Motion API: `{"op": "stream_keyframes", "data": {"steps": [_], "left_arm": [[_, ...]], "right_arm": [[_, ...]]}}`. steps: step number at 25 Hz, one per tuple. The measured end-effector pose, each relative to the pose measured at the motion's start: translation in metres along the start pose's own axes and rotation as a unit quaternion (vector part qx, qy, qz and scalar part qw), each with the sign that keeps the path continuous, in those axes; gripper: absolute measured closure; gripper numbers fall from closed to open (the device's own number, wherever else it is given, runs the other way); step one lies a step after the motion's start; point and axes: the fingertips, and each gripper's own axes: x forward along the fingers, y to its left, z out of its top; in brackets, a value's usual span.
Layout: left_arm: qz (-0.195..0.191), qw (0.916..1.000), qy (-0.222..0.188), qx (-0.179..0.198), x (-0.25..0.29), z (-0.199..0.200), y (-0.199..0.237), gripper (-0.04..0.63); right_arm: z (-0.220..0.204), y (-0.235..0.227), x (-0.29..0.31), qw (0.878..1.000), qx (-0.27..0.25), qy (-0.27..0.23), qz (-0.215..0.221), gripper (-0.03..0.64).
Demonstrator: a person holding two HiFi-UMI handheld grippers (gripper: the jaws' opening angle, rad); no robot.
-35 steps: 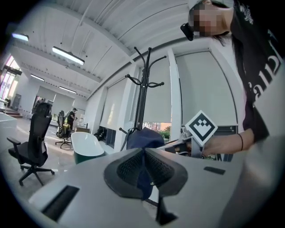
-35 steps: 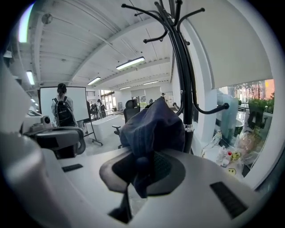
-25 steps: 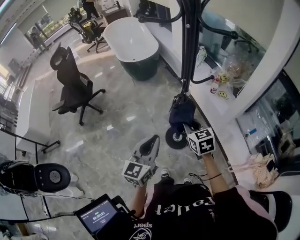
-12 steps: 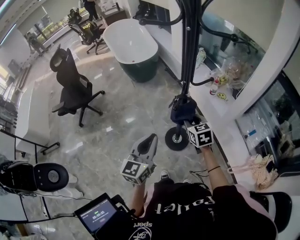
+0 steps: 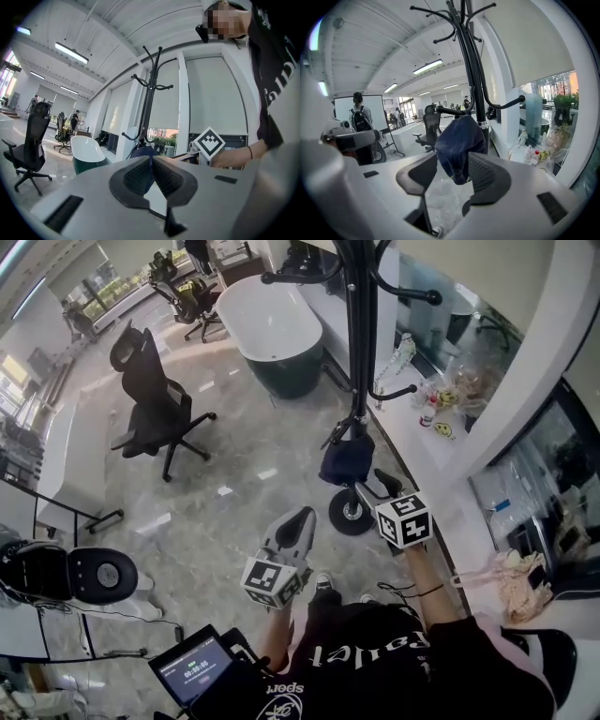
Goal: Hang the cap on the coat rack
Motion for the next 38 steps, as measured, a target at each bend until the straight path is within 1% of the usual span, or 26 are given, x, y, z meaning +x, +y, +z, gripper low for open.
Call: {"op": "stream_keyframes", "data": {"steps": [4, 8, 10, 12, 15, 18, 21, 25, 29, 31, 35, 38], "left_arm": [[0.012, 0.9999, -0.005, -0.003, -0.008, -0.007, -0.035, 0.591], [0.032, 0.9992, -0.013, -0.019, -0.017, -0.02, -0.076, 0.591], [0.038, 0.999, -0.008, -0.022, -0.024, -0.031, -0.097, 0.591], [0.041, 0.9989, 0.002, -0.023, -0.031, -0.041, -0.114, 0.591], [0.047, 0.9986, 0.01, -0.023, -0.04, -0.048, -0.131, 0.591], [0.052, 0.9984, 0.01, -0.021, -0.049, -0.048, -0.14, 0.591], [0.051, 0.9984, 0.007, -0.026, -0.059, -0.046, -0.147, 0.591], [0.044, 0.9986, 0.016, -0.023, -0.078, -0.052, -0.161, 0.591], [0.046, 0.9986, 0.021, -0.014, -0.115, -0.055, -0.173, 0.591], [0.05, 0.9985, 0.019, -0.011, -0.144, -0.054, -0.178, 0.591], [0.047, 0.9987, 0.018, -0.008, -0.205, -0.063, -0.19, 0.591], [0.05, 0.9987, 0.008, 0.001, -0.253, -0.069, -0.199, 0.591]], "right_arm": [[-0.006, 0.011, -0.034, 0.999, -0.003, -0.019, 0.032, 0.42], [-0.02, 0.025, -0.063, 0.997, -0.008, -0.031, 0.075, 0.422], [-0.032, 0.035, -0.076, 0.995, -0.018, -0.027, 0.096, 0.424], [-0.043, 0.043, -0.09, 0.994, -0.024, -0.021, 0.109, 0.441], [-0.055, 0.051, -0.11, 0.992, -0.016, -0.024, 0.12, 0.493], [-0.066, 0.058, -0.129, 0.992, -0.008, -0.025, 0.123, 0.551], [-0.079, 0.068, -0.144, 0.992, 0.0, -0.017, 0.121, 0.574], [-0.098, 0.086, -0.162, 0.993, 0.01, -0.004, 0.12, 0.584], [-0.117, 0.117, -0.183, 0.993, 0.016, 0.003, 0.121, 0.584], [-0.126, 0.141, -0.195, 0.992, 0.02, 0.004, 0.124, 0.586], [-0.143, 0.194, -0.22, 0.992, 0.029, 0.006, 0.124, 0.586], [-0.155, 0.231, -0.245, 0.991, 0.039, 0.0, 0.126, 0.588]]}}
